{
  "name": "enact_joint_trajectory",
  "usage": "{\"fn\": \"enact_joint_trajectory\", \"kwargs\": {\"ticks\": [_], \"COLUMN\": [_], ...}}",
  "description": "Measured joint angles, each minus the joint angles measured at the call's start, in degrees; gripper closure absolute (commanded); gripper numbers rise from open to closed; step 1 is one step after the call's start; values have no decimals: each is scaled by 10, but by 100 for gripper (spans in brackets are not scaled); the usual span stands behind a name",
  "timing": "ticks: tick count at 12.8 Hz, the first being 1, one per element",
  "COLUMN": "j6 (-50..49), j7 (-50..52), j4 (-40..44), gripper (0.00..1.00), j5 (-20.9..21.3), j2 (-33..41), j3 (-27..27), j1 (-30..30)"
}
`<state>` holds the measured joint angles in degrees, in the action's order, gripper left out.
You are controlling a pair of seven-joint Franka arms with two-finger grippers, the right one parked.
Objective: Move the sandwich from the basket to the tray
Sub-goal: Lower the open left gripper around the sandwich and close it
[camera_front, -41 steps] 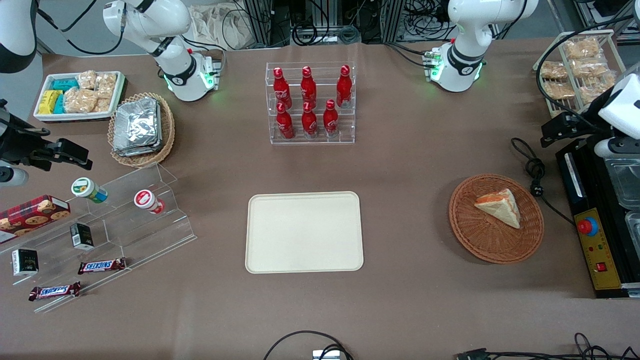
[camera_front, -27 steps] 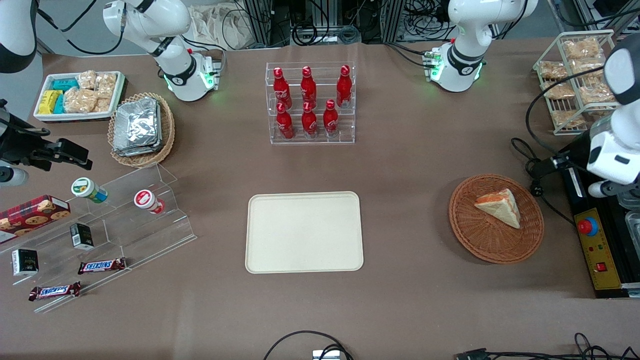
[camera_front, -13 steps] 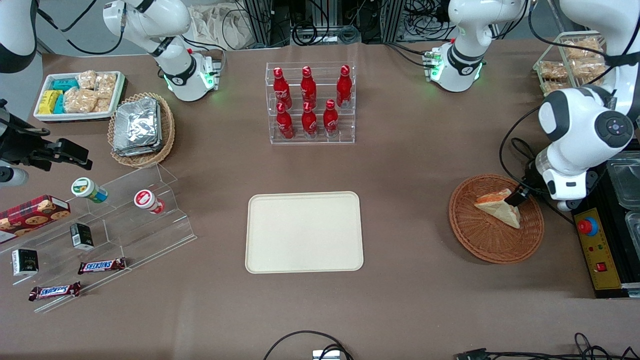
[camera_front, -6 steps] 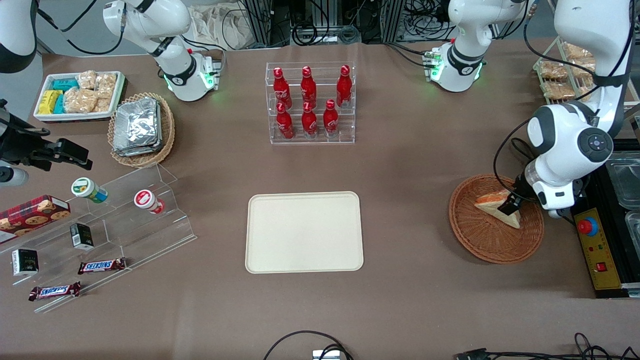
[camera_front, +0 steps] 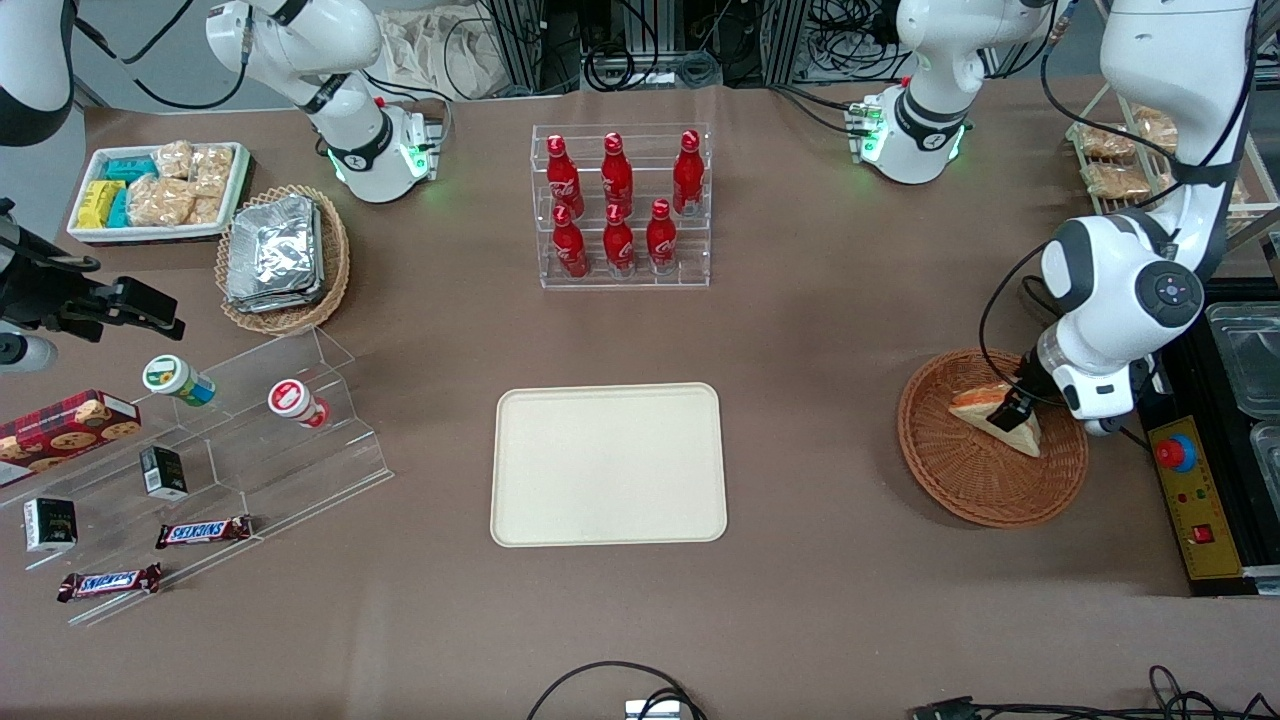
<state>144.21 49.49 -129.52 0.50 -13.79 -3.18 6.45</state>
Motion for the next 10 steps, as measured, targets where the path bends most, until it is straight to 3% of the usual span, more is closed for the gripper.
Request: {"fn": "enact_joint_trajectory", "kwargs": {"ticks": [1,5,9,10], "j6": [8,26,32,34], "j7": [1,2,2,2], "j4": [-3,-8,-8,-8], "gripper": [0,23,72,75], "j5": [0,0,0,0], "j2": [-4,-17,-21,-21], "j3": [0,0,8,8], "j1": [0,0,3,3]}}
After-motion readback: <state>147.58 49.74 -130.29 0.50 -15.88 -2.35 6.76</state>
